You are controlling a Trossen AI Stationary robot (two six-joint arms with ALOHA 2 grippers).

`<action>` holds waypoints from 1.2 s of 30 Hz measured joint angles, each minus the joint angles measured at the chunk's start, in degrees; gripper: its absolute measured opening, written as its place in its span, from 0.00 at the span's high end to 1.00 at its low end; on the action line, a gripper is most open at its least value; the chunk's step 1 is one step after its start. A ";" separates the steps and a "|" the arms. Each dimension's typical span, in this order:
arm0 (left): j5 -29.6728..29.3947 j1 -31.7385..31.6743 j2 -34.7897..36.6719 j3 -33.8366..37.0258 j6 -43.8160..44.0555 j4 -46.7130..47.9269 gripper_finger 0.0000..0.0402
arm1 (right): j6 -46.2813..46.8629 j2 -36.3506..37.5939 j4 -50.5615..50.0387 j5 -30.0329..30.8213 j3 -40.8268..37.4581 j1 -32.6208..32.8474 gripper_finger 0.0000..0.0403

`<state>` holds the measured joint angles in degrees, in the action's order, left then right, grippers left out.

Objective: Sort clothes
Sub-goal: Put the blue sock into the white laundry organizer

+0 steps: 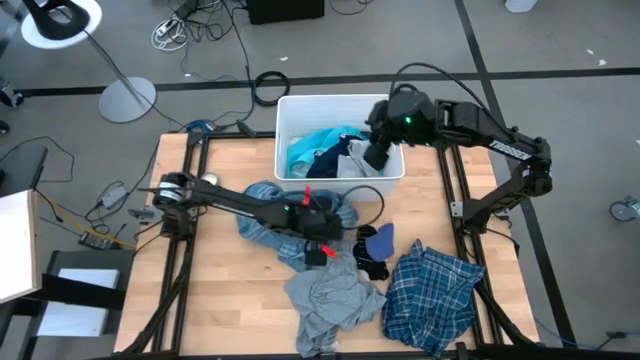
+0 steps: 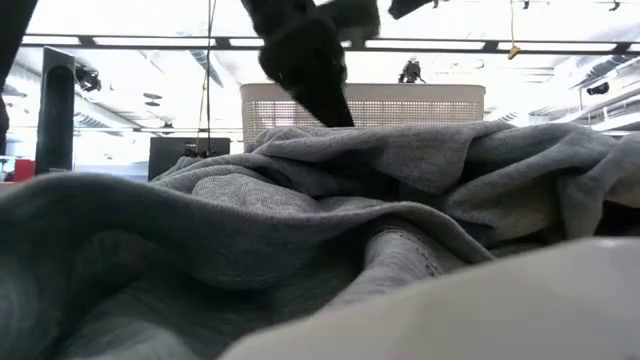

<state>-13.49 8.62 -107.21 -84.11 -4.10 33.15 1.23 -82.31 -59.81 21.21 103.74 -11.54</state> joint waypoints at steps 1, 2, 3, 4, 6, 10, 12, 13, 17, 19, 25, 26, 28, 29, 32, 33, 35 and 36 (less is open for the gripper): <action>-0.01 0.00 1.43 0.01 0.00 0.68 1.00 | 1.18 0.56 -2.09 0.00 -0.02 0.40 0.68; -0.02 0.00 2.92 -0.01 0.00 0.75 1.00 | 2.56 1.16 -3.87 -0.02 -0.02 0.74 0.68; -0.06 -0.02 4.71 -0.10 0.00 0.71 1.00 | 3.92 1.89 -5.81 0.08 -0.02 1.24 0.69; -0.12 -0.05 6.35 -0.14 0.00 1.10 1.00 | 5.36 2.69 -7.67 0.26 -0.02 1.83 0.69; -0.05 -0.32 9.56 -0.25 0.00 1.38 1.00 | 8.20 4.43 -10.56 0.66 -0.02 3.45 0.70; 3.62 -1.12 15.03 -0.21 0.02 1.45 1.00 | 13.71 8.66 -13.57 0.59 -2.42 8.68 0.71; 4.14 -1.46 18.00 -0.21 0.00 1.04 1.00 | 17.72 11.36 -13.71 0.61 -5.46 12.23 0.71; 4.16 -1.81 18.89 -0.21 0.02 0.95 1.00 | 20.00 12.76 -13.81 0.62 -7.35 14.20 0.71; 4.14 -3.75 22.03 -0.21 -0.34 0.59 1.00 | 30.83 18.07 -13.72 1.59 -18.00 22.85 0.71; 3.83 -5.53 22.97 -0.21 -1.46 -0.71 1.00 | 36.44 20.30 -13.21 3.03 -24.73 27.30 0.71; 2.63 -14.00 23.75 -0.19 -3.47 -6.03 1.00 | 49.69 22.26 -2.58 6.04 -45.41 37.40 0.72; 2.59 -15.61 23.75 -0.18 -3.46 -7.09 1.00 | 50.61 21.87 1.02 6.01 -48.58 38.45 0.72; 2.49 -18.67 23.80 -0.18 -3.48 -9.08 1.00 | 51.24 20.46 8.10 5.51 -54.37 39.91 0.72; 2.42 -20.11 23.82 -0.18 -3.46 -9.47 1.00 | 51.16 19.45 11.31 5.02 -56.76 40.40 0.72; 2.47 -23.83 23.79 -0.18 -3.34 -9.72 0.99 | 50.70 16.38 19.40 4.48 -62.53 40.75 0.72; 2.48 -24.89 23.79 -0.18 -3.32 -9.53 0.99 | 50.67 15.22 21.09 4.53 -64.03 40.71 0.72; 2.46 -26.53 23.49 -0.18 -3.39 -8.80 0.97 | 50.95 12.94 23.12 4.60 -66.59 40.52 0.72; 2.47 -27.21 23.31 -0.21 -3.39 -8.61 0.96 | 51.46 11.76 24.02 4.66 -67.50 40.29 0.72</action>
<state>-11.01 -18.58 -83.90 -84.31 -7.49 24.54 52.69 -70.55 -35.79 25.87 36.24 28.75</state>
